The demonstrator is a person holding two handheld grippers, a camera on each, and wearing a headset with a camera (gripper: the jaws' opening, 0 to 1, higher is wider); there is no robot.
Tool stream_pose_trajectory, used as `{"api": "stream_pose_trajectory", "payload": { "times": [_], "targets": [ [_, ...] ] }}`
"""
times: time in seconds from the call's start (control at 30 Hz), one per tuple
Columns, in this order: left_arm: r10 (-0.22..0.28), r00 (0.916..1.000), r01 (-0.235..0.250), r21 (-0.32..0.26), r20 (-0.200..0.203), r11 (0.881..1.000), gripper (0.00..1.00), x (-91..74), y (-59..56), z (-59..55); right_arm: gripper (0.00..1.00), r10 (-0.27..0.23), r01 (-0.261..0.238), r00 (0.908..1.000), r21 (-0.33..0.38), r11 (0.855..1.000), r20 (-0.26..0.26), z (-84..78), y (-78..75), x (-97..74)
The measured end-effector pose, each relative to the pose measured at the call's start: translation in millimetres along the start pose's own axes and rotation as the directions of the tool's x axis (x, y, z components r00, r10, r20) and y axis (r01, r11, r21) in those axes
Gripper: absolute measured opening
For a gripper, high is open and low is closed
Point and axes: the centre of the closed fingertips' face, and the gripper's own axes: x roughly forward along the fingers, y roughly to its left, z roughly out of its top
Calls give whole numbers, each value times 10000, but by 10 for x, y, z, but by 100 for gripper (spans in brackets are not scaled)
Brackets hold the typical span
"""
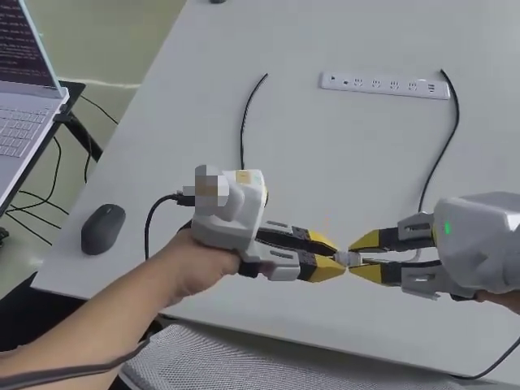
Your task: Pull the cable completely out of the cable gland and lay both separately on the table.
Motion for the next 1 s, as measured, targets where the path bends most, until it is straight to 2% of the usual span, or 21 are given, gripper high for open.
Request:
{"api": "stream_pose_trajectory", "payload": {
  "times": [0.13, 0.2, 0.27, 0.33, 0.4, 0.47, 0.5, 0.53, 0.57, 0.6, 0.63, 0.67, 0.7, 0.73, 0.77, 0.8, 0.83, 0.9, 0.97, 1.0],
  "targets": [
    [42, 9998, -45, 132, 200, 9999, 15, -16, 9, 29, 8, -109, 96, 9995, 450, 9989, 291, 38, -36, -25],
    [74, 9999, -76, 154, 122, 9999, 15, -17, 5, -2, 11, -79, 18, 9986, 1170, 9931, 521, 73, -41, -44],
    [100, 9999, -102, 297, 66, 9995, 15, -16, -12, -35, 15, -120, -42, 9962, 1839, 9829, 867, 106, -88, -82],
    [110, 9999, -115, 422, 122, 9990, 15, -19, -21, -49, 15, 302, -626, 9922, 2728, 9600, 1213, 120, -56, -109],
    [126, 9998, -135, 580, 161, 9982, 15, -20, -24, -52, 14, 754, -1240, 9881, 4044, 9061, 1339, 64, -52, -133],
    [90, 9998, -103, 775, 174, 9969, 15, -18, -43, -47, 13, 1081, -1881, 9759, 4795, 8572, 1895, 62, -80, -152],
    [93, 9998, -111, 939, 198, 9955, 15, -15, -45, -38, 13, 1517, -2571, 9614, 5523, 7930, 2297, 64, -59, -165],
    [91, 9997, -110, 962, 204, 9953, 15, -15, -44, -33, 14, 1818, -2942, 9530, 5952, 7478, 2426, 48, -40, -171],
    [81, 9997, -103, 1007, 221, 9949, 15, -13, -42, -25, 16, 1925, -3144, 9469, 6172, 7212, 2574, 20, -68, -157],
    [67, 9996, -93, 1060, 256, 9943, 15, -14, -46, -11, 19, 2016, -3200, 9456, 6196, 7167, 2553, -9, -84, -147],
    [42, 9996, -74, 1093, 289, 9940, 15, -15, -44, 2, 20, 1992, -3179, 9461, 6127, 7235, 2555, -27, -123, -137],
    [21, 9995, -56, 1133, 309, 9935, 15, -15, -47, 13, 19, 1977, -3314, 9409, 6263, 7057, 2751, -17, -153, -133],
    [0, 9996, -35, 1179, 293, 9930, 15, -17, -54, 27, 20, 2147, -3641, 9293, 6484, 6685, 3005, 10, -146, -140],
    [-3, 9996, -31, 1207, 279, 9927, 15, -17, -54, 31, 21, 2493, -4225, 9052, 6668, 6138, 3441, 67, -100, -161],
    [-3, 9996, -30, 1216, 277, 9926, 15, -16, -49, 32, 21, 2712, -4469, 8941, 6723, 5901, 3563, 76, -79, -164],
    [-14, 9996, -21, 1222, 286, 9925, 15, -15, -44, 35, 18, 2740, -4409, 8971, 6602, 6080, 3467, 50, -92, -146],
    [-17, 9996, -16, 1198, 276, 9928, 15, -16, -42, 36, 17, 2770, -4386, 8982, 6540, 6164, 3412, 33, -96, -121],
    [-21, 9997, -8, 1166, 248, 9932, 15, -12, -35, 35, 18, 3022, -4557, 8901, 6570, 6005, 3412, 27, -57, -104],
    [-18, 9998, -8, 1161, 221, 9932, 15, -9, -28, 31, 18, 3136, -4622, 8868, 6503, 6029, 3396, 28, -30, -82],
    [-20, 9998, -1, 1176, 176, 9931, 15, -5, -27, 23, 17, 3252, -4747, 8802, 6464, 5973, 3458, 39, -5, -80]
  ]
}}
